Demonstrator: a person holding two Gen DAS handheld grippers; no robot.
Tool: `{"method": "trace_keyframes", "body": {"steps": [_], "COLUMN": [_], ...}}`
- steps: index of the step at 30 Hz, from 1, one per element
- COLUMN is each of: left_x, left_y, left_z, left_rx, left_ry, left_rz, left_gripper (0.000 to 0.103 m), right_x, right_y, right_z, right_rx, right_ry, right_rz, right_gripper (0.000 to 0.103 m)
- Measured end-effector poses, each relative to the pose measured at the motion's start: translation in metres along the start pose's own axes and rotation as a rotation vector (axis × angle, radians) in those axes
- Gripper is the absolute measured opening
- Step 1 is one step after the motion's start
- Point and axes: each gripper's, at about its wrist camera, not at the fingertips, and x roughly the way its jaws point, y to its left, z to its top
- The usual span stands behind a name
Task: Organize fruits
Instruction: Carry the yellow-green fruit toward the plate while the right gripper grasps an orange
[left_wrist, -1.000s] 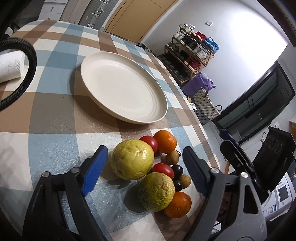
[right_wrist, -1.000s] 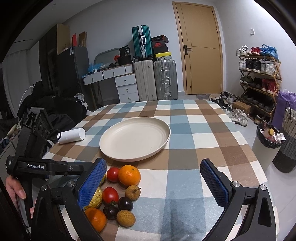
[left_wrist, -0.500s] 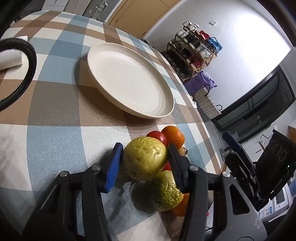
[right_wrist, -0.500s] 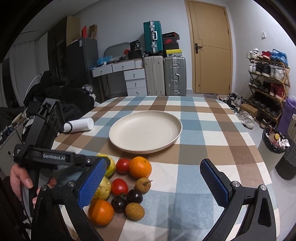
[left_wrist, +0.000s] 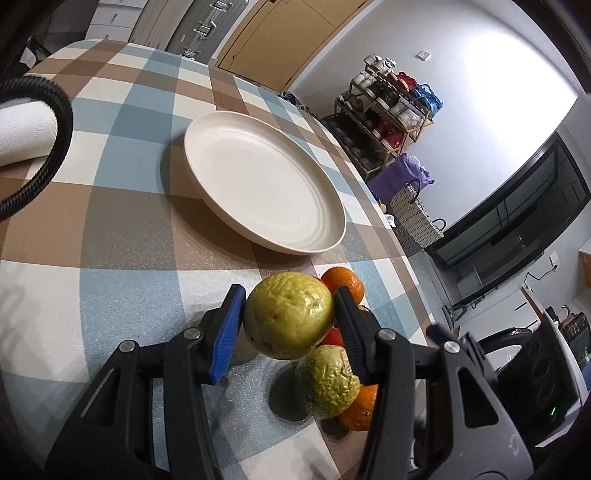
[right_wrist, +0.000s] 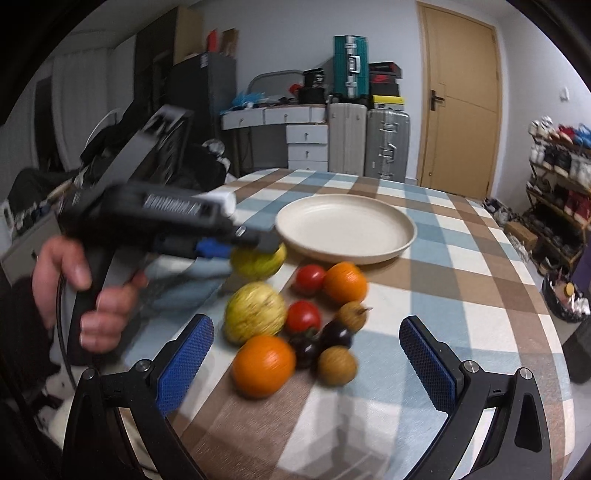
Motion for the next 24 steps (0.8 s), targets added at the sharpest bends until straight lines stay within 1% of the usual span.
{"method": "trace_keyframes", "body": {"steps": [2,6,9,12,16,18,19,20,22,23,24], "left_x": [-0.005,-0.012,-0.019,-0.022,-0.027,-0.028,-0.030,-0.031,-0.033,-0.035,-0.035], "left_y": [0.002,0.003,0.003,0.001,-0.002,-0.002,-0.002,-0.001,0.001,0.002,0.002], "left_z": [-0.002,-0.005,-0.008,-0.009,-0.010,-0.012,-0.012,-0.013,-0.014,-0.015,-0.015], "left_rx": [-0.003,-0.003,-0.003,-0.003,0.000,0.000,-0.001,-0.002,-0.005,-0.008,-0.009], "left_ry": [-0.006,-0.012,-0.018,-0.022,-0.030,-0.033,-0.034,-0.036,-0.036,-0.036,-0.036], "left_rz": [0.002,0.003,0.003,0.004,0.007,0.008,0.009,0.011,0.013,0.015,0.016], "left_gripper": [0.047,0.047,0.047,0.047,0.047,0.047,0.047,0.047,0.047,0.047,0.047], "right_x": [0.001,0.002,0.004,0.007,0.015,0.020,0.021,0.021,0.023,0.023,0.024], "right_y": [0.012,0.032,0.042,0.049,0.052,0.049,0.048,0.049,0.050,0.050,0.051], "right_z": [-0.005,-0.016,-0.021,-0.025,-0.027,-0.027,-0.026,-0.027,-0.028,-0.029,-0.031], "right_rx": [-0.047,-0.133,-0.172,-0.212,-0.241,-0.246,-0.252,-0.261,-0.276,-0.281,-0.290], "right_ry": [0.003,0.001,0.006,0.013,0.034,0.045,0.042,0.038,0.036,0.038,0.042], "right_rz": [-0.021,-0.097,-0.129,-0.158,-0.185,-0.209,-0.229,-0.240,-0.245,-0.241,-0.234], "right_gripper": [0.103,0.103,0.101,0.096,0.082,0.080,0.076,0.075,0.073,0.068,0.066]}}
